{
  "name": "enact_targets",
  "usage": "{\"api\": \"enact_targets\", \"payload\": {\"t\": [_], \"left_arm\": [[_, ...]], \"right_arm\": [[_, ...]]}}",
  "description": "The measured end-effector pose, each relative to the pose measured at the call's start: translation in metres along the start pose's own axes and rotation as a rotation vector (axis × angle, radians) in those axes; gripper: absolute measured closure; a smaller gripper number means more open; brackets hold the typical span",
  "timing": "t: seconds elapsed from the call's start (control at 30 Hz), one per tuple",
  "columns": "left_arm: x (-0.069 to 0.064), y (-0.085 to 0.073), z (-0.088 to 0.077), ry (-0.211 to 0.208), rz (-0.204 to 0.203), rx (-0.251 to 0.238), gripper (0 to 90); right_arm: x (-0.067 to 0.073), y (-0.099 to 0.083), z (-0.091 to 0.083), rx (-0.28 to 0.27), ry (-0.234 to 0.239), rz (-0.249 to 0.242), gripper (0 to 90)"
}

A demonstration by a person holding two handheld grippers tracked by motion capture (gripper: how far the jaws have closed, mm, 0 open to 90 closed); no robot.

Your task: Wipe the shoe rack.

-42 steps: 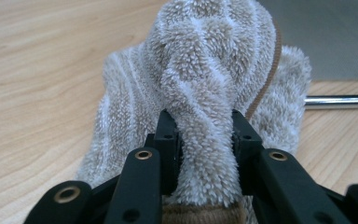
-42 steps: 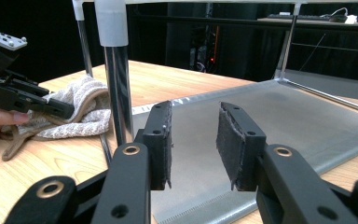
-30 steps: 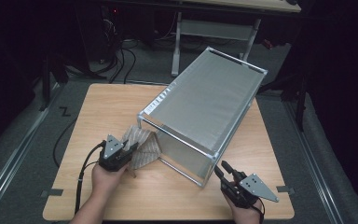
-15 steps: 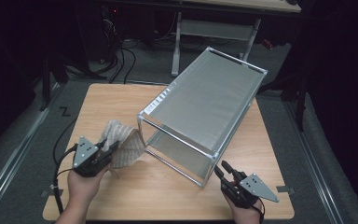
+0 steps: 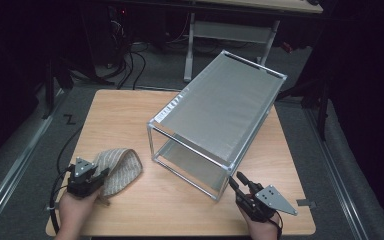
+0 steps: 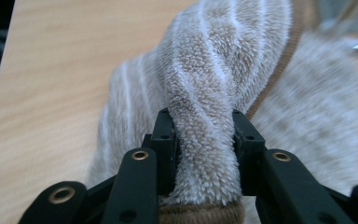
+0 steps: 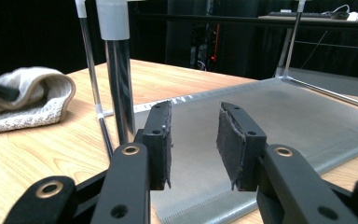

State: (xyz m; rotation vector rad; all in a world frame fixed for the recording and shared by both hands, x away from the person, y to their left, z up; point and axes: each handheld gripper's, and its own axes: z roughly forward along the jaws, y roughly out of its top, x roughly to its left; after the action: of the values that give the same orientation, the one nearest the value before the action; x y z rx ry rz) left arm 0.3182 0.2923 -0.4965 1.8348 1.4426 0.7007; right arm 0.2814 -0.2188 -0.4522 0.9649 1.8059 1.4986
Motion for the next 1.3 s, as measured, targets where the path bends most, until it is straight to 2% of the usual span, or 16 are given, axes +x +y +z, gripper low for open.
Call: {"api": "enact_targets", "payload": {"t": [0.07,0.13,0.33,0.4,0.47,0.57,0.7,0.83,1.0,1.1,1.23,1.3], "left_arm": [[0.004,-0.002,-0.001,0.009,-0.015,-0.006,67.5],[0.006,-0.002,-0.005,0.033,0.0,0.007,67.7],[0.011,-0.007,-0.017,0.047,-0.005,0.036,67.6],[0.01,-0.008,-0.018,0.037,-0.005,0.038,66.0],[0.006,-0.006,-0.018,0.018,0.002,0.038,59.5],[-0.002,0.002,-0.021,-0.005,0.009,-0.009,46.4],[-0.02,0.018,-0.029,-0.015,0.046,-0.071,34.8],[-0.042,0.029,-0.036,-0.07,0.066,-0.127,31.5],[-0.08,0.035,-0.036,-0.196,0.082,-0.193,31.8],[-0.109,0.038,-0.03,-0.285,0.089,-0.217,32.9],[-0.149,0.041,-0.021,-0.375,0.14,-0.231,34.1],[-0.165,0.044,-0.018,-0.42,0.15,-0.242,34.8]], "right_arm": [[0.0,0.0,0.0,0.0,-0.003,-0.001,65.3],[0.0,0.0,0.0,-0.001,-0.003,-0.001,65.3],[-0.002,0.0,0.0,-0.001,-0.006,0.008,65.2],[-0.002,0.0,0.0,-0.003,-0.005,0.008,65.2],[-0.002,0.0,0.0,-0.001,-0.004,0.007,65.2],[-0.002,0.0,0.001,0.001,-0.006,0.008,65.1],[-0.002,0.001,0.0,-0.005,-0.007,0.002,64.9],[-0.003,0.001,-0.002,-0.01,-0.009,0.005,64.8],[-0.004,0.001,-0.003,-0.011,-0.019,0.008,64.7],[-0.006,0.001,-0.003,-0.01,-0.029,0.007,64.6],[-0.01,0.0,-0.005,-0.006,-0.051,0.007,64.6],[-0.012,-0.002,-0.007,-0.005,-0.066,0.012,64.6]]}}
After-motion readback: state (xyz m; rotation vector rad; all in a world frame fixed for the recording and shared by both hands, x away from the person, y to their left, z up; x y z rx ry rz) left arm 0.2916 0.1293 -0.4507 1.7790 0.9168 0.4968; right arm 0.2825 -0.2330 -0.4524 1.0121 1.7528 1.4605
